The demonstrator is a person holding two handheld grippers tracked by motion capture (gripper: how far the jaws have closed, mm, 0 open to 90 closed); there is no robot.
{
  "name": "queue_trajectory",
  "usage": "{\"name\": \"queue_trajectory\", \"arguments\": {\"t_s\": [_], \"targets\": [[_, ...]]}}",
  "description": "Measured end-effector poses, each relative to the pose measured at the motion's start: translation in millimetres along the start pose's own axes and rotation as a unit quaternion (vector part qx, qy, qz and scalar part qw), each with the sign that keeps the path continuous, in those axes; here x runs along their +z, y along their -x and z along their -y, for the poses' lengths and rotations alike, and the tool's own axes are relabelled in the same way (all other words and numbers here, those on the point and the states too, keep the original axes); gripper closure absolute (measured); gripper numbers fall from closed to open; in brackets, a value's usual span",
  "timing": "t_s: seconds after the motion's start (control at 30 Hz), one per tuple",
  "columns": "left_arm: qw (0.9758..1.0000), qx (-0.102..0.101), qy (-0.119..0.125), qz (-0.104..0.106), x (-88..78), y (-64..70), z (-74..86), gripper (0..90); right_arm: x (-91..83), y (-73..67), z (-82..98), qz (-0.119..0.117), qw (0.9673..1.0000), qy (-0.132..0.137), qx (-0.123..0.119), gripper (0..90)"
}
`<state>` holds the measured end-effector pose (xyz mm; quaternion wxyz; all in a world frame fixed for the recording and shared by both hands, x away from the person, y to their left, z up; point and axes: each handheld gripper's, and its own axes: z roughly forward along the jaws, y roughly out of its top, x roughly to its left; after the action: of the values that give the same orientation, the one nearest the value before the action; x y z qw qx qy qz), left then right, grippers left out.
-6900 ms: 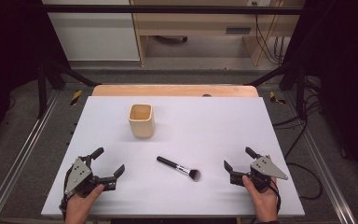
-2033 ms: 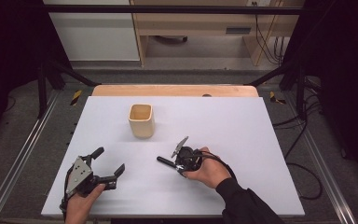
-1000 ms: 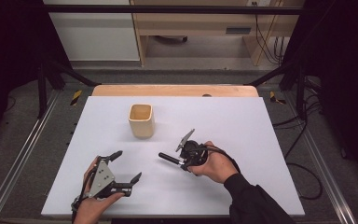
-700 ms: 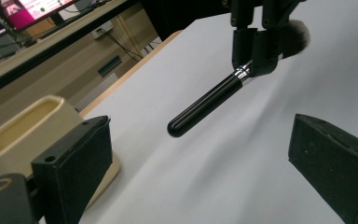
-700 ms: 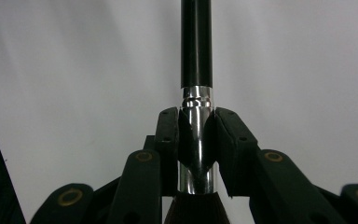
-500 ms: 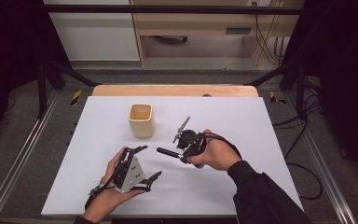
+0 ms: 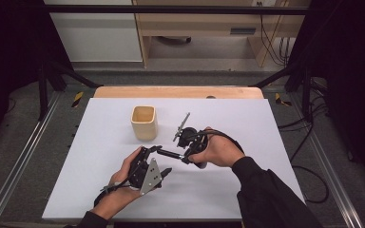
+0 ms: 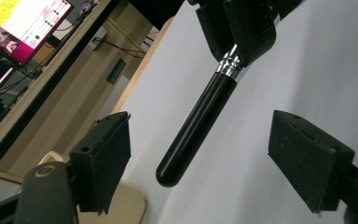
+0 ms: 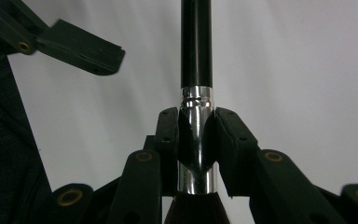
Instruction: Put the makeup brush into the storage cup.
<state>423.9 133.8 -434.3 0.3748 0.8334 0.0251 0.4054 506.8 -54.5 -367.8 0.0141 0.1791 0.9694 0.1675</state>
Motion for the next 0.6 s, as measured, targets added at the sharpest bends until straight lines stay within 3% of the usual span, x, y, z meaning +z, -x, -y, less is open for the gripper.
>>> {"name": "queue_trajectory", "arguments": {"t_s": [0.37,0.53,0.57,0.6], "targets": [[0.9987,0.049,-0.014,0.003,9.9,7.3,-6.2,30.9,-3.3,-5.4,-7.3,-0.006,1.0,-0.003,-0.006,71.4],[0.998,0.061,-0.015,0.005,12.9,9.9,-8.6,37.1,-3.3,-6.6,-8.5,-0.009,0.9999,-0.004,-0.006,71.4],[0.9988,0.049,-0.003,0.005,14.8,11.9,-8.5,38.1,-3.1,-6.5,-8.5,-0.01,0.9999,-0.004,-0.009,71.4],[0.9987,0.05,-0.001,0.006,15.3,12.3,-9.0,39.4,-3.1,-7.3,-8.8,-0.01,0.9999,-0.005,-0.005,71.4]]}}
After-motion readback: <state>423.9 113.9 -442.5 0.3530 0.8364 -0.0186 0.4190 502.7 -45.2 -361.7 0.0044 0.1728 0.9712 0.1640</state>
